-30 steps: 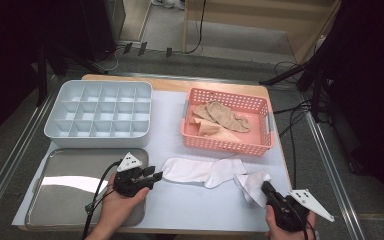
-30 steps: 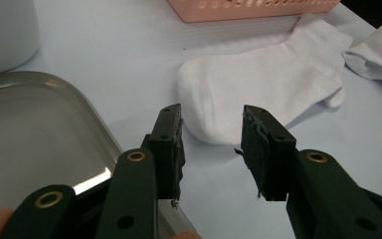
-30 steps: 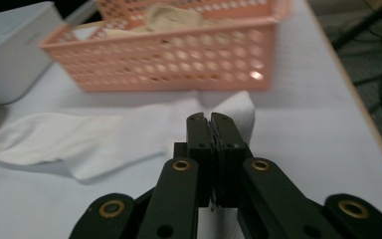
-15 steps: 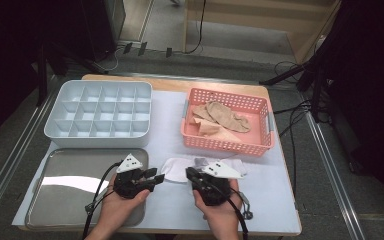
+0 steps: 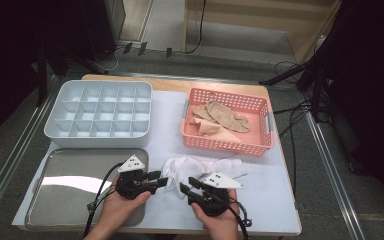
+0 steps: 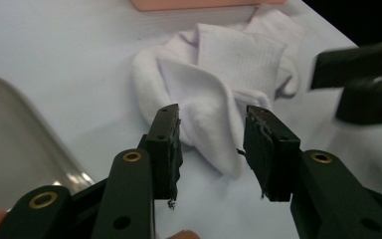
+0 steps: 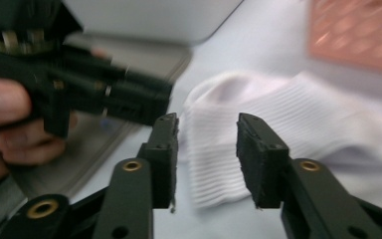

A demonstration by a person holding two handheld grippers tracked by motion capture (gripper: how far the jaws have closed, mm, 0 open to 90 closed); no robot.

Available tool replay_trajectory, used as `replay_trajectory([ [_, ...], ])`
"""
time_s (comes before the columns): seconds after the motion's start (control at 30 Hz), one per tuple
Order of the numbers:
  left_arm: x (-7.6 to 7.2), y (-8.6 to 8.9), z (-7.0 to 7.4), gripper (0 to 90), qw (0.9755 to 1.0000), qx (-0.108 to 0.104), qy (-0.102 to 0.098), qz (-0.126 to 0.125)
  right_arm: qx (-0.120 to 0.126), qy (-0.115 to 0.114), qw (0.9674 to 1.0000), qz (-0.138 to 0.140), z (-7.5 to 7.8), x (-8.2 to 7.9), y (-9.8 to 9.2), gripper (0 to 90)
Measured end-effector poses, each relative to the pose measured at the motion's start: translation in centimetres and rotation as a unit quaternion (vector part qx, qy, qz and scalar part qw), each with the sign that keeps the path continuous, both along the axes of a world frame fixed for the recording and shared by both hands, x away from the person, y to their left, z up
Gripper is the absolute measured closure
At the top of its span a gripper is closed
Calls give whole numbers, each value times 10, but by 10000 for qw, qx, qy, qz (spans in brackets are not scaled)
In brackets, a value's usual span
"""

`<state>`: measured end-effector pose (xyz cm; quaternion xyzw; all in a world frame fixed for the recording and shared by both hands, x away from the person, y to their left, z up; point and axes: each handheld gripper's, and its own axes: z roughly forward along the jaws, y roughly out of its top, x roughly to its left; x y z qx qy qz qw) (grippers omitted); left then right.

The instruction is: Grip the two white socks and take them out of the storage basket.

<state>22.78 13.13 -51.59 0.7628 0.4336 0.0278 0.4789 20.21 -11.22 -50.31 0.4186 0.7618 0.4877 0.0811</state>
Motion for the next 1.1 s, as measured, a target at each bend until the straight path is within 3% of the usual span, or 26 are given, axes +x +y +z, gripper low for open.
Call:
replay_trajectory([
  [0.13,-3,-1,2,586,9999,-45,-92,2,-479,-36,9988,5,-16,-1,21,588],
  [0.23,-3,-1,1,591,9999,11,-110,23,-1232,-274,9918,-193,-27,-3,32,791],
  [0.3,-4,0,2,590,9999,-17,-98,28,-1033,-208,9942,-237,-23,-4,28,855],
  [0.4,-5,-1,2,574,9998,-27,-207,-36,-398,-218,9980,-439,-4,-3,9,860],
  [0.5,-6,-8,1,543,9997,50,-228,-60,148,-224,9973,-687,18,0,-21,857],
  [0.57,-6,-16,0,533,9990,341,-279,-16,425,-254,9949,-884,31,2,-44,856],
  [0.67,-4,-25,-4,630,9962,775,-287,288,600,-278,9910,-1161,39,5,-71,855],
  [0.8,-4,-24,-4,841,9952,851,-285,382,788,-195,9873,-1365,39,9,-96,854],
  [0.87,-4,-20,-1,900,9956,765,-336,424,771,-230,9870,-1393,39,9,-100,853],
  [1.1,-1,-2,9,900,9970,414,-334,571,930,-301,9804,-1709,46,13,-120,856],
])
